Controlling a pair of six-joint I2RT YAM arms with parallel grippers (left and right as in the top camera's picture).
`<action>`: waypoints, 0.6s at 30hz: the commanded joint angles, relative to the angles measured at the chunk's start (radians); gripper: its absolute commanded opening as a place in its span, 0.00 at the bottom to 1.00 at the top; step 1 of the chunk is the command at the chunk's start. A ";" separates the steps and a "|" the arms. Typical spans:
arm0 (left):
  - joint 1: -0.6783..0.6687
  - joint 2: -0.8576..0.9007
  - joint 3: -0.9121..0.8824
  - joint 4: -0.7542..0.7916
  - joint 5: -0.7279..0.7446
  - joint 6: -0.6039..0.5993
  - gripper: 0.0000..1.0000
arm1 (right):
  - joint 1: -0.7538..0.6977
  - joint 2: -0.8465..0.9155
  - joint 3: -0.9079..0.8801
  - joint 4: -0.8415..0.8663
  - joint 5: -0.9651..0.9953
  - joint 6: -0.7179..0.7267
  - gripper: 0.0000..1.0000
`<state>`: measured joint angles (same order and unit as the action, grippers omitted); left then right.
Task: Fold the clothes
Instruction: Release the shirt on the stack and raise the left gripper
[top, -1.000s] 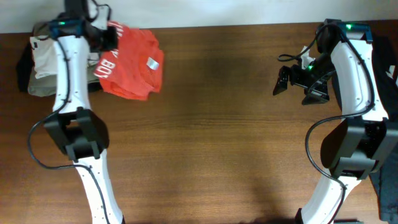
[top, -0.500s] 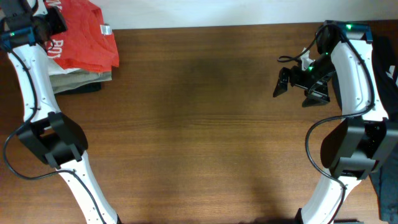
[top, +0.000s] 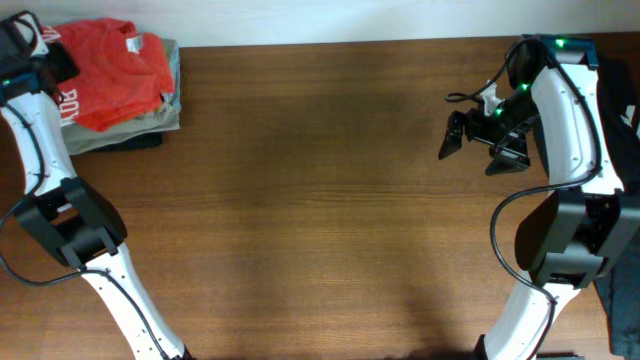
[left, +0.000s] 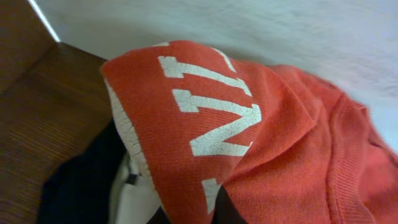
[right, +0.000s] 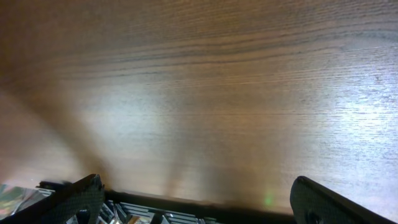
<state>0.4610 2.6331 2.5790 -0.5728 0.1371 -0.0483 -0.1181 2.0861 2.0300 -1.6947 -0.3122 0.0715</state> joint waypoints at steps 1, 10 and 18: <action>0.038 0.017 0.023 0.014 -0.029 0.011 0.82 | 0.043 -0.023 0.010 -0.004 0.009 -0.004 0.99; 0.047 -0.017 0.031 0.031 0.241 -0.056 0.66 | 0.099 -0.023 0.010 -0.004 0.010 -0.004 0.99; 0.041 -0.030 -0.001 -0.122 0.046 -0.050 0.01 | 0.099 -0.023 0.010 0.007 0.010 -0.005 0.99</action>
<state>0.4999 2.6423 2.5839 -0.6506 0.3199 -0.0982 -0.0242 2.0861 2.0300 -1.6863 -0.3119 0.0708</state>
